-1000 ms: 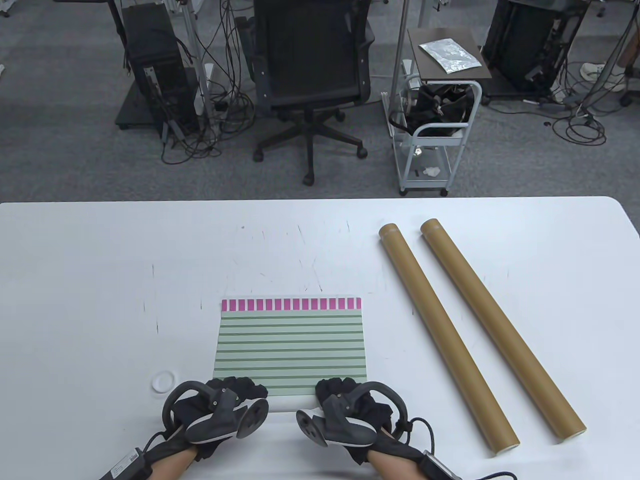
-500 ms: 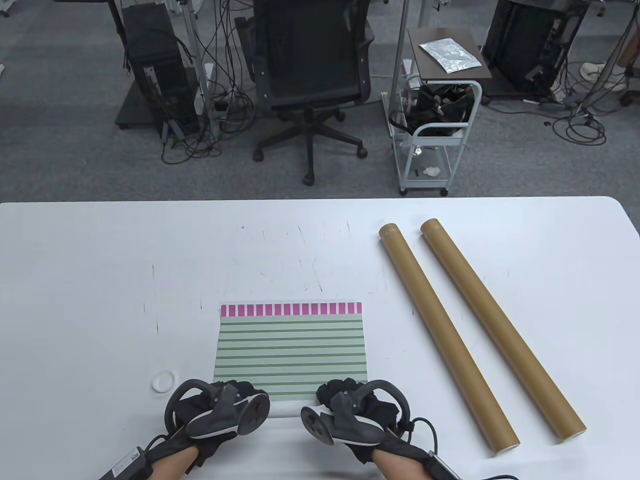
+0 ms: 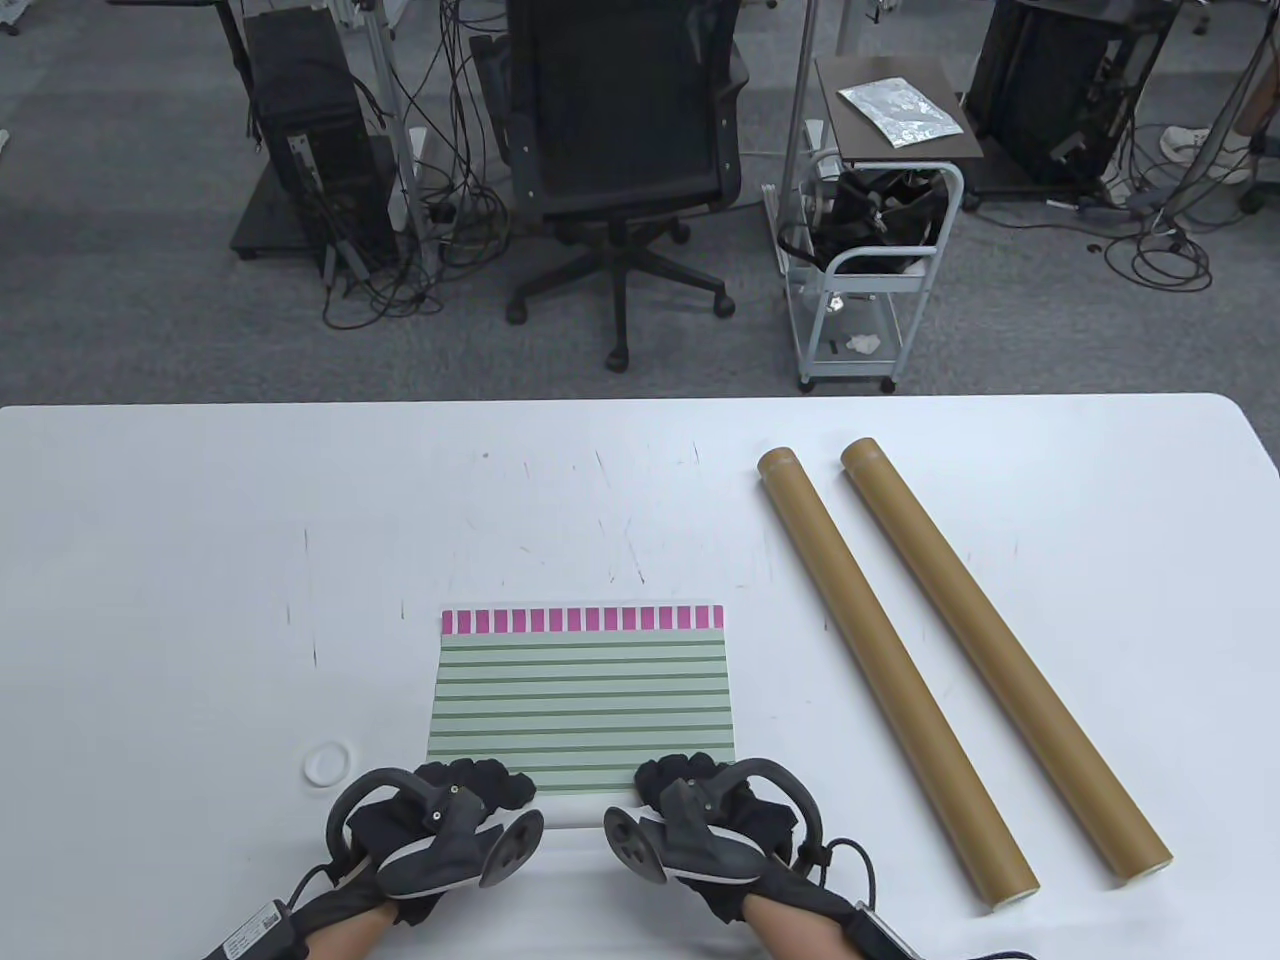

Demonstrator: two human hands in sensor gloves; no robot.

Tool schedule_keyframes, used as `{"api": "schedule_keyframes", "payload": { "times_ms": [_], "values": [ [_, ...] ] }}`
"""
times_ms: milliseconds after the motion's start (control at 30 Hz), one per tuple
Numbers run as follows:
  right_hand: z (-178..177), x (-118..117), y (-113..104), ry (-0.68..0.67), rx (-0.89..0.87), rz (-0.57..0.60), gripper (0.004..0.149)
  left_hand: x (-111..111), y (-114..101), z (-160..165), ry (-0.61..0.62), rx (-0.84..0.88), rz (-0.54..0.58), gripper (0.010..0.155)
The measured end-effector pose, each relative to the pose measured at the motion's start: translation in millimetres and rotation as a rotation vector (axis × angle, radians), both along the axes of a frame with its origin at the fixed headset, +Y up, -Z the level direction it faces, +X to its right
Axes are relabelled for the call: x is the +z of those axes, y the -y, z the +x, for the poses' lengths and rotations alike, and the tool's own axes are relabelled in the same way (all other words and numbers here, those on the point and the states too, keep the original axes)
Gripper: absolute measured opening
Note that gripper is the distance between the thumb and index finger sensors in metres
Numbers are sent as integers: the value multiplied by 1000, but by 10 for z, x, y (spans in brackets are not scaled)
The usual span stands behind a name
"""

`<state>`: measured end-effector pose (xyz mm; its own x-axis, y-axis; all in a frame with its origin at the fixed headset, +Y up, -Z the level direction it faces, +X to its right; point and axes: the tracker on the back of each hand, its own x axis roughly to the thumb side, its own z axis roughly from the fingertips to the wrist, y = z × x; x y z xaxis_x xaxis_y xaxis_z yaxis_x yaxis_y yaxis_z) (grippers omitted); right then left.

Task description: Roll up mouse pads and store in mailing tubes

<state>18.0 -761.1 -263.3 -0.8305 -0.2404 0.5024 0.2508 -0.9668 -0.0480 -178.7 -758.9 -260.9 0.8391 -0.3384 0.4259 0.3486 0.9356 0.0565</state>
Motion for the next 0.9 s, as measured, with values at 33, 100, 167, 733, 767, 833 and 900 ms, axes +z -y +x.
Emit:
{"api": "schedule_keyframes", "payload": {
  "times_ms": [33,100,167,733,767,833,900],
  "values": [
    [-15,9,-23,-19,18,7,51,-1,-23,6,7,5,-26,47],
    [-29,44,-49,-37,31,-51,50,23,-37,10,11,37,-109,47],
    [-28,65,-57,-51,22,-69,49,39,-43,13,32,30,-118,47],
    [-17,-11,-21,-8,34,-7,46,37,-65,-2,44,13,2,46],
    [-6,-7,-19,-3,31,3,46,25,-60,8,36,14,-9,46],
    [15,20,-31,-7,15,38,46,5,-49,-6,16,37,-37,45],
    [24,40,-71,-15,6,74,45,-17,-30,-28,3,60,-56,45]
  ]
}}
